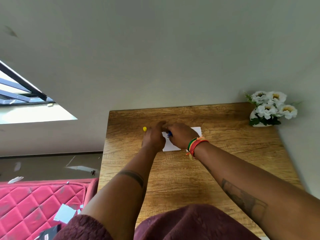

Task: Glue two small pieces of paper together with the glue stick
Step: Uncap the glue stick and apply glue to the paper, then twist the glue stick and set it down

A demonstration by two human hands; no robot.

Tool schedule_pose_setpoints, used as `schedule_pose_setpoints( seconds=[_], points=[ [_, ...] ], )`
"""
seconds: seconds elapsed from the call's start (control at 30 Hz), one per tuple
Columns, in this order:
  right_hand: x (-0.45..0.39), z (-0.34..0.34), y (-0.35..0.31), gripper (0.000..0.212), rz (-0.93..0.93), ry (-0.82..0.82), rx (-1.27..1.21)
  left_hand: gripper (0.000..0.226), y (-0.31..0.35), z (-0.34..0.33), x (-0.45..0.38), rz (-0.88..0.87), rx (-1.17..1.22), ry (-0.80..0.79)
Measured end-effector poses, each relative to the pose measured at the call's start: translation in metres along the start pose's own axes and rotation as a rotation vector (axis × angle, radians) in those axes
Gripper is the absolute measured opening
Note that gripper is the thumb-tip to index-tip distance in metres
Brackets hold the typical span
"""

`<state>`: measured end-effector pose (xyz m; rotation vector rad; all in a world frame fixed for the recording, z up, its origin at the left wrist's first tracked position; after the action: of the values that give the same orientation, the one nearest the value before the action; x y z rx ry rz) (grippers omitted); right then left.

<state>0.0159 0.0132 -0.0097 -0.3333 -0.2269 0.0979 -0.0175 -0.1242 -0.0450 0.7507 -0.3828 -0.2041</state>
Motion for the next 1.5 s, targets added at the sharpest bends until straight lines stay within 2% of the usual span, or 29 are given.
schedule_pose_setpoints(
  seconds=[0.2,0.53,0.63,0.77,1.03,1.13,1.27,1.4,1.5],
  points=[
    [-0.001,0.005,0.015,0.019,-0.079,-0.005,0.075,0.072,0.005,-0.001,0.0,0.046,0.052,0.016],
    [0.016,-0.003,0.015,0.021,-0.083,-0.142,0.126,0.071,0.012,-0.003,0.001,0.046,-0.031,-0.009],
    [0.018,-0.003,0.024,0.019,-0.169,-0.096,-0.04,0.069,0.013,-0.003,0.003,0.008,-0.099,-0.033],
    [0.023,0.003,0.041,0.014,-0.343,-0.023,-0.376,0.054,0.014,-0.005,0.005,-0.03,-0.174,-0.074],
    [0.034,0.016,0.055,0.019,-0.567,0.152,-1.207,0.032,0.02,0.004,0.01,-0.136,-0.214,-0.101],
    [0.038,0.016,0.053,0.019,-0.574,0.17,-1.358,0.03,0.024,0.005,0.011,-0.185,-0.275,-0.104],
    [0.041,0.013,0.047,0.02,-0.585,0.175,-1.442,0.03,0.026,0.004,0.013,-0.212,-0.286,-0.097],
    [0.044,0.009,0.043,0.022,-0.574,0.161,-1.536,0.029,0.028,0.003,0.012,-0.177,-0.083,-0.06],
    [0.045,0.006,0.042,0.023,-0.547,0.152,-1.605,0.023,0.034,0.002,0.012,-0.031,0.306,-0.041]
  ],
)
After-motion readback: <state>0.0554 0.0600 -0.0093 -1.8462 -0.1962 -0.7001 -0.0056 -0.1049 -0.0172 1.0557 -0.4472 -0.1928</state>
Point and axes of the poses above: each hand's wrist, its own x-axis away from the middle knuckle, its own z-axis out of the back of the hand, y = z × x, the point moved 1 cm from there along -x, towards the middle knuckle, and after that the axes turned 9 degrees about x, right-handed, at the moved point
